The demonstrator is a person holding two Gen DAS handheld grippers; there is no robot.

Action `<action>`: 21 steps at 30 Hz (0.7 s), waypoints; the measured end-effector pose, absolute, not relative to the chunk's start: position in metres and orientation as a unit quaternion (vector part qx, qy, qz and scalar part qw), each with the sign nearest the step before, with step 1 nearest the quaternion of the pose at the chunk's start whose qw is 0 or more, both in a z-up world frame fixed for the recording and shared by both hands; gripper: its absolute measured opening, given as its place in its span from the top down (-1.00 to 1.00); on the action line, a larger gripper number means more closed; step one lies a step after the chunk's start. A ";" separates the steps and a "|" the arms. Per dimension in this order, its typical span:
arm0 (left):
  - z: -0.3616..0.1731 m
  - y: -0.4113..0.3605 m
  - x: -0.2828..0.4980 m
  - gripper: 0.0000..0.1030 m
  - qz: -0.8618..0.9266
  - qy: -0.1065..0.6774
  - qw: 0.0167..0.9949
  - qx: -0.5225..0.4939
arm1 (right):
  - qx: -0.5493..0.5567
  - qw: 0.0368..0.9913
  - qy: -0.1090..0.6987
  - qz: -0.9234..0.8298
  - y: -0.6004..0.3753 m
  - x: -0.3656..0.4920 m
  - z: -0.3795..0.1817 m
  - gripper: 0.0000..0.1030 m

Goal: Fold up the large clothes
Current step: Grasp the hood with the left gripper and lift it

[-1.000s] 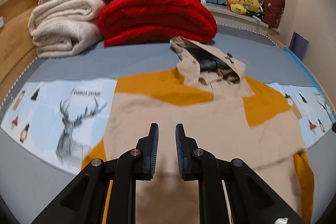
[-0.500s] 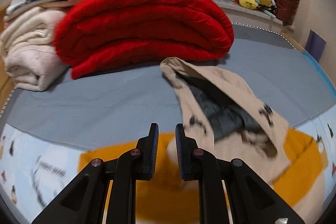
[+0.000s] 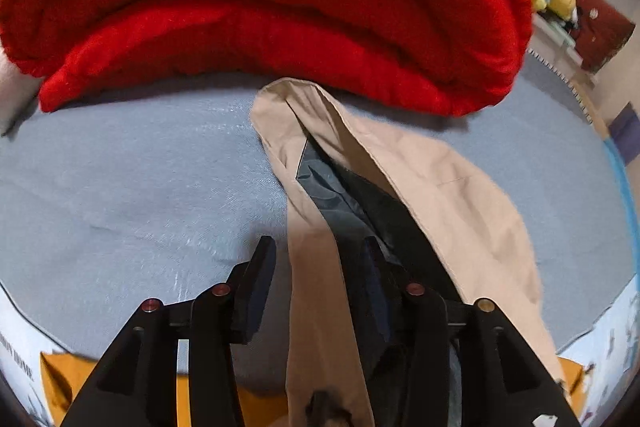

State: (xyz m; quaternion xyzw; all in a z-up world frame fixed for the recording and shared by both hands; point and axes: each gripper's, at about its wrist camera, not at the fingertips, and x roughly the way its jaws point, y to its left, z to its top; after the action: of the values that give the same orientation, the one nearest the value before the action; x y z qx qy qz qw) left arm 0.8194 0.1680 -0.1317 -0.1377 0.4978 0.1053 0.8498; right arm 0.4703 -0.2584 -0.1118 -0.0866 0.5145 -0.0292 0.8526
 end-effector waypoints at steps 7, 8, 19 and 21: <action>-0.109 0.154 0.802 0.95 0.098 0.490 0.863 -0.073 | -0.082 0.848 0.523 -0.028 -0.257 0.473 -0.117 0.61; -0.097 0.150 0.792 0.95 0.090 0.476 0.872 -0.063 | -0.080 0.849 0.522 -0.027 -0.256 0.473 -0.115 0.61; 0.006 0.041 0.536 0.95 -0.068 0.329 0.936 0.104 | -0.036 0.876 0.481 -0.029 -0.259 0.464 -0.072 0.61; -0.012 0.028 0.477 0.92 -0.067 0.346 0.930 0.105 | -0.025 0.877 0.479 -0.026 -0.257 0.463 -0.067 0.62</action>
State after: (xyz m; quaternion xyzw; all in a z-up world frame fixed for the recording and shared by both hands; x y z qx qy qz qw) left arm 0.4774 0.0279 -0.0125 0.1053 0.3463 -0.0672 0.9298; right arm 0.4631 -0.2574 -0.0673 -0.0254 0.4785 -0.0262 0.8773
